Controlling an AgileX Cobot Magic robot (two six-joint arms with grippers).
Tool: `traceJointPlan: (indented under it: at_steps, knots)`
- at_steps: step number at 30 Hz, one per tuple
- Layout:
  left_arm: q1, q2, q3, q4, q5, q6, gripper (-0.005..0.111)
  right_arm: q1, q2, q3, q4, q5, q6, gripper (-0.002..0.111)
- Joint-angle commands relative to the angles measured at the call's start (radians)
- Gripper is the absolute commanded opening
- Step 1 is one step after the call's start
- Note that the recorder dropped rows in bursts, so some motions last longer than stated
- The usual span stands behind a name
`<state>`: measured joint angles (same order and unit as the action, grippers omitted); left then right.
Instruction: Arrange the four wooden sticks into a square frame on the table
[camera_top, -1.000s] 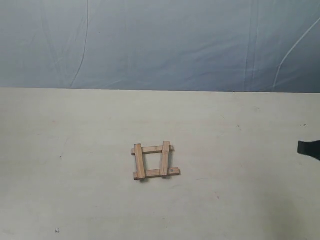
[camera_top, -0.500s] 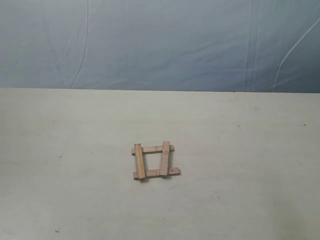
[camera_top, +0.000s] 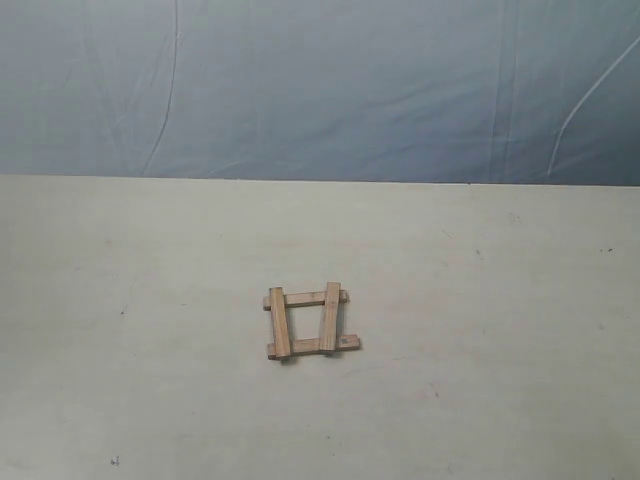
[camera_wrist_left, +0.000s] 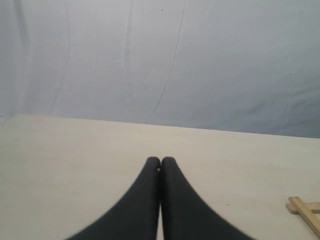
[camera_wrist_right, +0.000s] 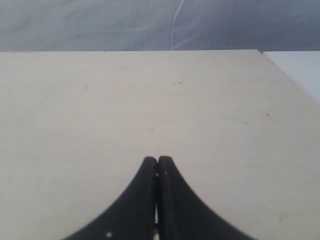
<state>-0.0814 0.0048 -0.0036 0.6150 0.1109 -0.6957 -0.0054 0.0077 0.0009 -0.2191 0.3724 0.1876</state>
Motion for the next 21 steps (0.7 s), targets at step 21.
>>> traceJointPlan:
  at_steps: [21]
  knots:
    - [-0.001,-0.005,0.004,0.006,0.109,-0.001,0.0,-0.004,-0.008,-0.001,-0.038,0.001,0.059,-0.001]
